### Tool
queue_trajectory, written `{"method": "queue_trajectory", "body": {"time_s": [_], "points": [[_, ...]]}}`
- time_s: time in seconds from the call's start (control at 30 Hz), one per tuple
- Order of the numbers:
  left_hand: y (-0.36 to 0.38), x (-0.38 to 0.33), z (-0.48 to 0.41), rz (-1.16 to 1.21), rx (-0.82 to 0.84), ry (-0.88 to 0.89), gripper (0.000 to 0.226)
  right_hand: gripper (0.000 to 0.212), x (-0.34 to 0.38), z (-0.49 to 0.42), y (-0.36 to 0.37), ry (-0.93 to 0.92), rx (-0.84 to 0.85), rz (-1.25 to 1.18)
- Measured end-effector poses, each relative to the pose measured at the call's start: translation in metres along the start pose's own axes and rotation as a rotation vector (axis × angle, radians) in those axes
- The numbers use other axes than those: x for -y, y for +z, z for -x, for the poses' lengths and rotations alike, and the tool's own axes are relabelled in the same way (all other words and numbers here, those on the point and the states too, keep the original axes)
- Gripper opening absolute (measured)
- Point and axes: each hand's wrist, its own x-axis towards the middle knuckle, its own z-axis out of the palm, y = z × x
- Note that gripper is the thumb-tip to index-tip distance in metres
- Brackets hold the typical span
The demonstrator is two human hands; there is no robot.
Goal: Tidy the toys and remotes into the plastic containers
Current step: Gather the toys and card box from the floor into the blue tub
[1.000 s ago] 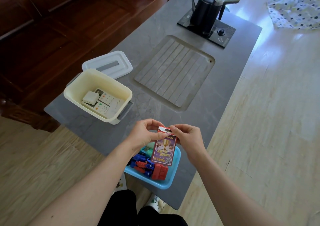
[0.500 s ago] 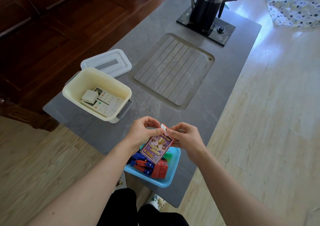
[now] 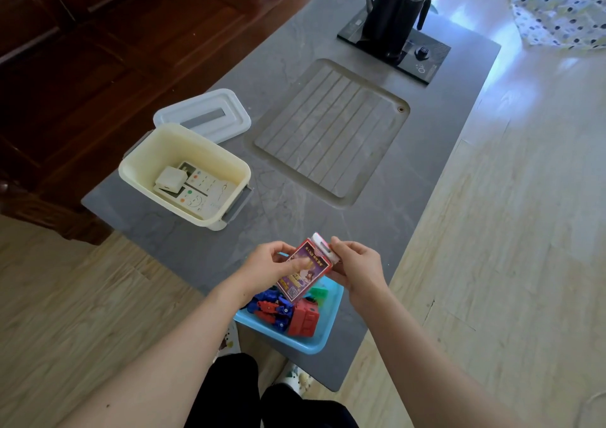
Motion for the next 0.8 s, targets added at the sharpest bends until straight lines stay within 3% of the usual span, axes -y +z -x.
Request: {"method": "queue_trajectory", "body": {"time_s": [0.33,0.8], "points": [[0.001,-0.002,-0.008,0.099,-0.025,0.002,0.033,0.013,0.002,-0.002,0.002,-0.108,0.005,0.110],[0.005,-0.006,-0.010,0.085,-0.031,-0.009,0.030,0.007,0.000,-0.003,0.001,-0.151,-0.059,0.051]]}}
